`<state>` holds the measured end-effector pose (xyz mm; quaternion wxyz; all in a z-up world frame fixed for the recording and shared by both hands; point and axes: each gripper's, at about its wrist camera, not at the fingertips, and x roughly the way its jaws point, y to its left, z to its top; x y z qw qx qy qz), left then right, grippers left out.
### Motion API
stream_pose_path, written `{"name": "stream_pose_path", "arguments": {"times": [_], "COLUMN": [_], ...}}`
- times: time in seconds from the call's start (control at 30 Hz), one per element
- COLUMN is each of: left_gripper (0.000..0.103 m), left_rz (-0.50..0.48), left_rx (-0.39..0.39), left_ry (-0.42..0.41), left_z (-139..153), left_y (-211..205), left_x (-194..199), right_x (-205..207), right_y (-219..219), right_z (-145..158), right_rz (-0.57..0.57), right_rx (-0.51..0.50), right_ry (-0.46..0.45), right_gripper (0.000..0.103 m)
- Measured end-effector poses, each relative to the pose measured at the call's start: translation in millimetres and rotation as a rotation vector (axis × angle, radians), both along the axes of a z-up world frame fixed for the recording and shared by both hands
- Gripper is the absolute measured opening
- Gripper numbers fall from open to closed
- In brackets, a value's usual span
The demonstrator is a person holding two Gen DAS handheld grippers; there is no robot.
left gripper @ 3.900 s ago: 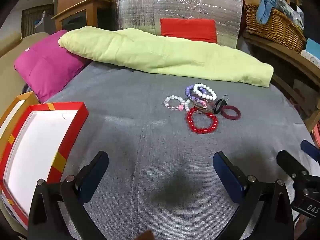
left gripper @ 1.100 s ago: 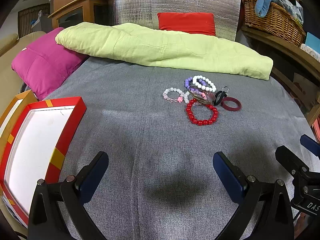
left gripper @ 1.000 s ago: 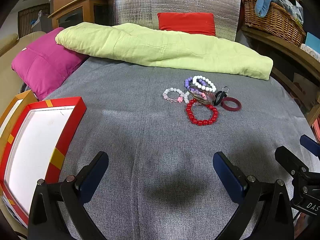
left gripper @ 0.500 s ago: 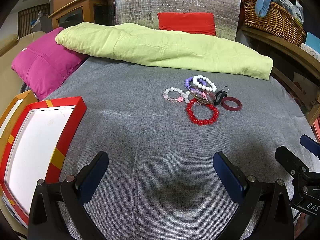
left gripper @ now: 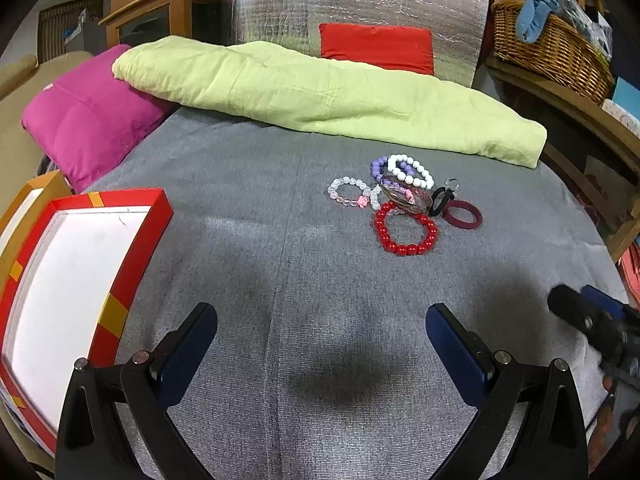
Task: Organize jewelry
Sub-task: 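Grasp the dark red bangle with the right tool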
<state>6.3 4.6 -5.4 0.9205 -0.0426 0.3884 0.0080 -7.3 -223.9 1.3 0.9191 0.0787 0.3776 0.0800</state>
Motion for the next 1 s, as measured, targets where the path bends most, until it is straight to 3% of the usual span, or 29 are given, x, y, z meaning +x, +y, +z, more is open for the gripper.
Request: {"name": "stream_pose_path", "arguments": {"times": [0.17,0.4,0.5,0.53,0.6,0.63,0.77,1.0], "left_gripper": [0.103,0.103,0.103,0.103,0.103,0.103,0.103,0.100], "left_rz": [0.003,-0.002,-0.009,-0.012,-0.015,-0.017,-0.023,-0.040], "left_rx": [-0.045,-0.085,-0.086,-0.084,-0.085,-0.085,-0.078,-0.103], "left_ry": [0.017,0.031,0.033,0.035,0.037,0.037,0.038,0.069], "left_z": [-0.5,-2.0,-3.2,-3.7,-4.5,-4.7,-6.0,-7.0], "left_y": [5.0,6.5,4.5,3.6,2.4,1.9,-0.5,-6.0], "left_x": [3.4,8.1,10.4,11.1,11.7,11.9,11.3,21.6], "right_x": [45.1,120.5,145.6,152.0,152.9,150.4,124.2,63.0], "right_y": [4.0,20.3,26.8,28.5,33.5,33.4,15.2,-35.8], "right_z": [-0.8,-3.9,-15.8,-21.6,-23.2,-22.5,-19.5,-16.6], "right_rz": [-0.002,-0.051,-0.066,-0.064,-0.061,-0.053,-0.053,-0.088], "right_rx": [0.017,-0.033,-0.091,-0.099,-0.159,-0.160,-0.101,0.127], "right_ry": [0.085,0.182,0.245,0.274,0.262,0.259,0.232,0.178], "right_gripper": [0.078,0.071,0.052,0.037,0.022,0.004,0.005,0.005]}}
